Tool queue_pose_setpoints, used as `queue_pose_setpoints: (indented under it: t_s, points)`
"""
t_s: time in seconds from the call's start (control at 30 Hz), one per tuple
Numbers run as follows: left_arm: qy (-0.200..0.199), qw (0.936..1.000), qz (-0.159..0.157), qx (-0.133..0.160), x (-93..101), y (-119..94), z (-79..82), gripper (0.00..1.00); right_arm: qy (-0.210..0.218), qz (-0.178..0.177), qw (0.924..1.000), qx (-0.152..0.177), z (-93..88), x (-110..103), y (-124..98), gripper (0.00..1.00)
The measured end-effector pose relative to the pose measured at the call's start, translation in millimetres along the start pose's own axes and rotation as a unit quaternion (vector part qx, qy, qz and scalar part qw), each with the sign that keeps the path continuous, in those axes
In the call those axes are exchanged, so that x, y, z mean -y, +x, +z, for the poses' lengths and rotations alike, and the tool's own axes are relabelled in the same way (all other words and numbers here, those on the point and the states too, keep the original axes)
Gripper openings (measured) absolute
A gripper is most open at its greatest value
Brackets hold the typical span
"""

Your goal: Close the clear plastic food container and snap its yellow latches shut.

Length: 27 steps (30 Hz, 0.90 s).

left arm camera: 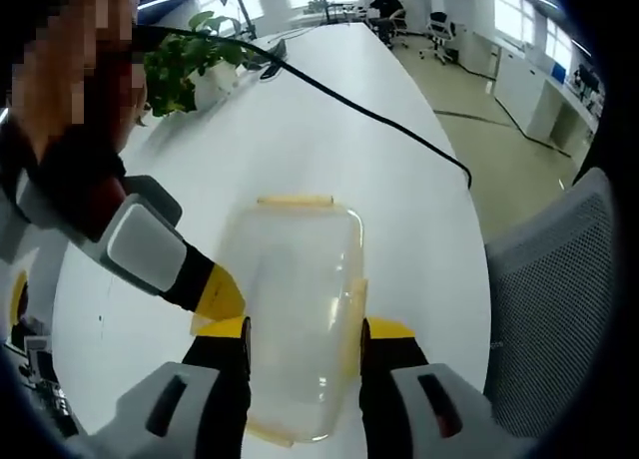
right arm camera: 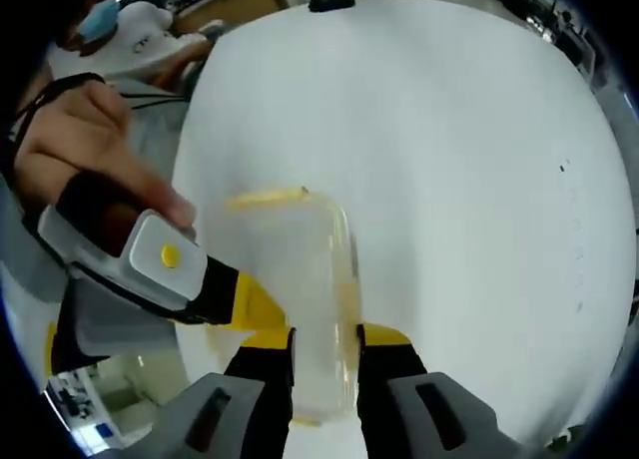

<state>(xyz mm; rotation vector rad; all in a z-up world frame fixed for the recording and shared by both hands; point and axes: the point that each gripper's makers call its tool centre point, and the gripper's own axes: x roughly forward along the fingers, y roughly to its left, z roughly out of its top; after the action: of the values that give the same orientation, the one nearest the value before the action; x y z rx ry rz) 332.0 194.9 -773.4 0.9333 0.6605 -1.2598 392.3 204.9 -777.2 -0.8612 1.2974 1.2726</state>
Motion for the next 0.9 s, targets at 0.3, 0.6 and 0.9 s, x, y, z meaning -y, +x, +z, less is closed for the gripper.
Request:
queue_pose_setpoints:
  t_s: [0.3, 0.6, 0.9]
  points:
    - [-0.015, 0.9998, 0.003, -0.008, 0.8, -0.9, 0.4, 0.42, 0.007, -0.031, 0.9994, 0.016, 0.0, -0.7, -1.9, 0.22]
    - [-0.011, 0.9999, 0.012, -0.003, 1.4, -2.2, -2.2, 0.42, 0.002, -0.077, 0.9968, 0.022, 2.5, -2.1, -5.4, 0.21]
    - [0.018, 0.9996, 0.020, -0.005, 0.0, -4.0, -0.3, 0.43, -0.043, -0.084, 0.9932, 0.068, 7.5, -7.1, -8.9, 0.12]
